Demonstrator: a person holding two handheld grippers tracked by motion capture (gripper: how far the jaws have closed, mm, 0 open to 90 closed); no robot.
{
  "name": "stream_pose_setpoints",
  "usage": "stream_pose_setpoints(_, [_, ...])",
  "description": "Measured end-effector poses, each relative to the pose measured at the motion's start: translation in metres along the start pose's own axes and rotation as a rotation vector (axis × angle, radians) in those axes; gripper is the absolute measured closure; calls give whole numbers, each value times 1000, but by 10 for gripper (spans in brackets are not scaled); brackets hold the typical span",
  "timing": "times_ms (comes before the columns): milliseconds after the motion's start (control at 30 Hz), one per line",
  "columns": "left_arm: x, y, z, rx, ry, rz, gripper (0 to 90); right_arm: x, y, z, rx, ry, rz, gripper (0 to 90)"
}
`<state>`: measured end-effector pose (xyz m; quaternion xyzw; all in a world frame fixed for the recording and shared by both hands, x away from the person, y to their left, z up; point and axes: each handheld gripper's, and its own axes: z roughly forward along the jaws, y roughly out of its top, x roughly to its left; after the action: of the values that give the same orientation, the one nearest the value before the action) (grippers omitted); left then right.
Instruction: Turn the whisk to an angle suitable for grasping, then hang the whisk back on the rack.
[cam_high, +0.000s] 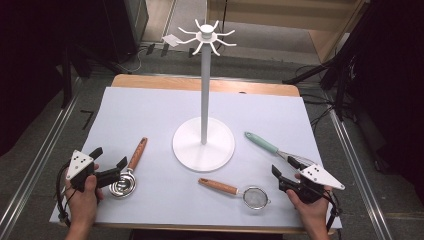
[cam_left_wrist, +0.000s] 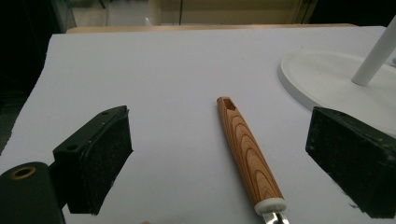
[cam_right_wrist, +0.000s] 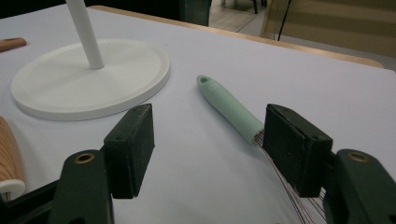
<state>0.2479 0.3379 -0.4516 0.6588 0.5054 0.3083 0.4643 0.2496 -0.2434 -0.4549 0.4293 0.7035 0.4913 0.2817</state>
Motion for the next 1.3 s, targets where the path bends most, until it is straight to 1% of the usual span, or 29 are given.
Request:
stream_pose_setpoints(67, [-1, 0, 1, 20, 5, -5, 76, 1, 0, 0, 4, -1, -8, 354])
stream_pose_setpoints(133, [-3, 0, 2, 26, 5, -1, 80, 2, 1, 0, 7, 0, -15, 355])
stream_pose_setpoints(200, [-4, 1, 3, 27, 9, 12, 97, 2, 2, 0, 14, 16, -18, 361])
stream_pose_setpoints(300, [-6, 1, 4, 29, 16, 14, 137, 4, 3, -1, 13, 37, -27, 379])
stream_pose_setpoints(433, [-7, 1, 5, 42, 0, 18, 140, 7, 5, -2, 14, 70, -33, 398])
stream_pose_setpoints(633, [-13, 2, 8, 53, -18, 29, 142, 19, 7, 2, 27, 126, -61, 414])
stream_pose_setpoints(700, [-15, 2, 9, 53, -24, 28, 143, 24, 7, 4, 32, 134, -75, 415])
stream_pose_setpoints(767, [-16, 3, 10, 62, -24, 26, 143, 27, 7, 5, 35, 142, -86, 415])
stream_pose_setpoints(933, [-21, 3, 12, 77, -24, 47, 143, 34, 6, 8, 43, 163, -95, 416])
stream_pose_setpoints(1000, [-23, 3, 13, 88, -19, 54, 146, 37, 6, 9, 42, 181, -98, 424])
stream_pose_setpoints(1100, [-24, 3, 16, 98, -18, 53, 160, 42, 7, 11, 48, 204, -116, 428])
stream_pose_setpoints(1167, [-25, 3, 18, 115, -15, 50, 175, 45, 7, 12, 54, 218, -119, 435])
stream_pose_setpoints(1200, [-25, 3, 19, 123, -8, 50, 182, 46, 7, 13, 57, 224, -127, 436])
stream_pose_setpoints(1300, [-26, 2, 21, 137, -10, 44, 223, 48, 7, 14, 62, 233, -136, 446])
